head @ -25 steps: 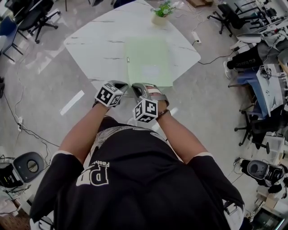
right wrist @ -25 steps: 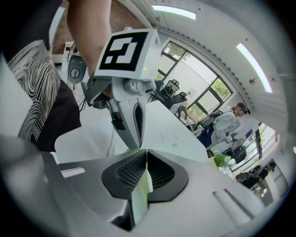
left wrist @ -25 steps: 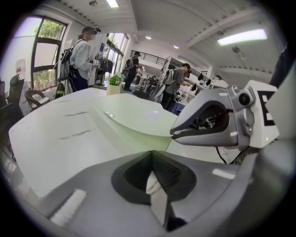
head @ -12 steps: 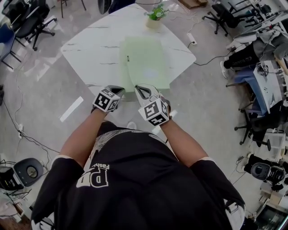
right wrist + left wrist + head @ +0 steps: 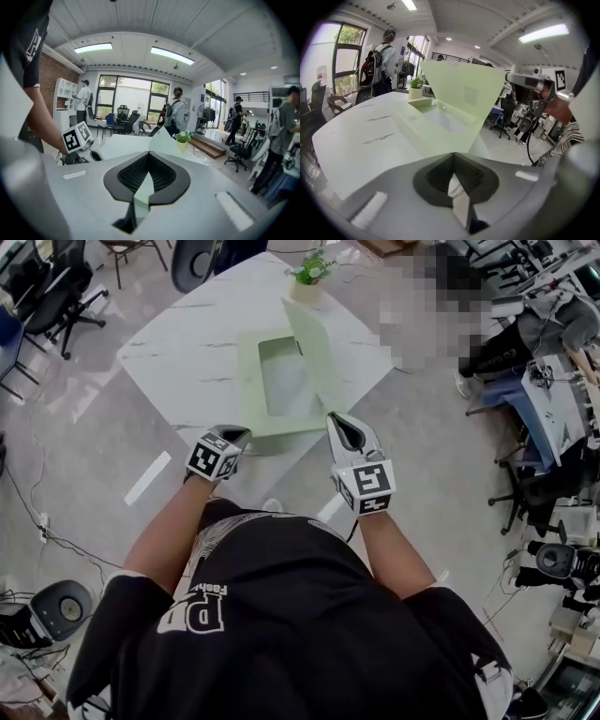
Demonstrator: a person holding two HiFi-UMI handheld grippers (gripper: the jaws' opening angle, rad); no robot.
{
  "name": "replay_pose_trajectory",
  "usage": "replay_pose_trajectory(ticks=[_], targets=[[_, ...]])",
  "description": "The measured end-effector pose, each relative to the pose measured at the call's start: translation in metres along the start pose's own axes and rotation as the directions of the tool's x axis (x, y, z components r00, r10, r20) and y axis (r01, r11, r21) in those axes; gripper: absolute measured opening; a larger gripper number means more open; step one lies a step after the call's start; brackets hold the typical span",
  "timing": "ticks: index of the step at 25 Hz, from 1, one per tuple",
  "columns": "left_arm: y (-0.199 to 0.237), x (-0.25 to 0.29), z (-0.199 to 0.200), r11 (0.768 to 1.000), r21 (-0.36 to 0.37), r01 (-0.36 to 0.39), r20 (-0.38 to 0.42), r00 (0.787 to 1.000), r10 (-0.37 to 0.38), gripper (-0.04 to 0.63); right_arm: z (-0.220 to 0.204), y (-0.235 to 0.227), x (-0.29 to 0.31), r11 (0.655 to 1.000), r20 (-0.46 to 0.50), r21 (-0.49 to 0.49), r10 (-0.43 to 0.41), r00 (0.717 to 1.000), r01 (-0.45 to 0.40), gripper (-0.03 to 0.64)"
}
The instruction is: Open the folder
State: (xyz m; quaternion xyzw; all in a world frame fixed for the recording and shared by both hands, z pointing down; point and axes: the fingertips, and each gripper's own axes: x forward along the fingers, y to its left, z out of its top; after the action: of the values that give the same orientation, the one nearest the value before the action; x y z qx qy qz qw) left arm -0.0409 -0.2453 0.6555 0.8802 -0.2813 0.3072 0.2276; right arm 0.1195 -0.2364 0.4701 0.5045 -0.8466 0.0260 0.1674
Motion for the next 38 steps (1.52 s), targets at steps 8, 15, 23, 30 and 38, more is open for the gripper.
replay_pose_trajectory(ticks=[8, 15, 23, 30, 38], targets=[[0.001, -0.001, 0.000, 1.000, 0.002, -0.013, -0.001, 1.000, 0.013, 0.051, -0.004, -0.077, -0.032, 0.965, 0.037, 0.225, -0.149, 0.988, 0.137, 0.000], [0.002, -0.002, 0.000, 1.000, 0.007, -0.013, -0.011, 1.000, 0.013, 0.051, -0.026, -0.129, -0.054, 0.914, 0.014, 0.321, -0.266, 0.964, 0.248, 0.000], [0.000, -0.002, 0.000, 0.999, 0.022, -0.029, -0.005, 1.000, 0.029, 0.051, -0.056, -0.180, -0.072, 0.833, -0.038, 0.428, -0.371, 0.928, 0.351, 0.000], [0.000, -0.001, 0.000, 0.999, 0.024, -0.029, -0.010, 1.000, 0.029, 0.051, -0.096, -0.225, -0.084, 0.730, -0.117, 0.518, -0.456, 0.882, 0.446, 0.000], [0.000, -0.002, 0.000, 0.999, 0.031, -0.037, -0.009, 0.999, 0.037, 0.051, -0.137, -0.260, -0.086, 0.674, -0.213, 0.526, -0.486, 0.848, 0.519, 0.000]])
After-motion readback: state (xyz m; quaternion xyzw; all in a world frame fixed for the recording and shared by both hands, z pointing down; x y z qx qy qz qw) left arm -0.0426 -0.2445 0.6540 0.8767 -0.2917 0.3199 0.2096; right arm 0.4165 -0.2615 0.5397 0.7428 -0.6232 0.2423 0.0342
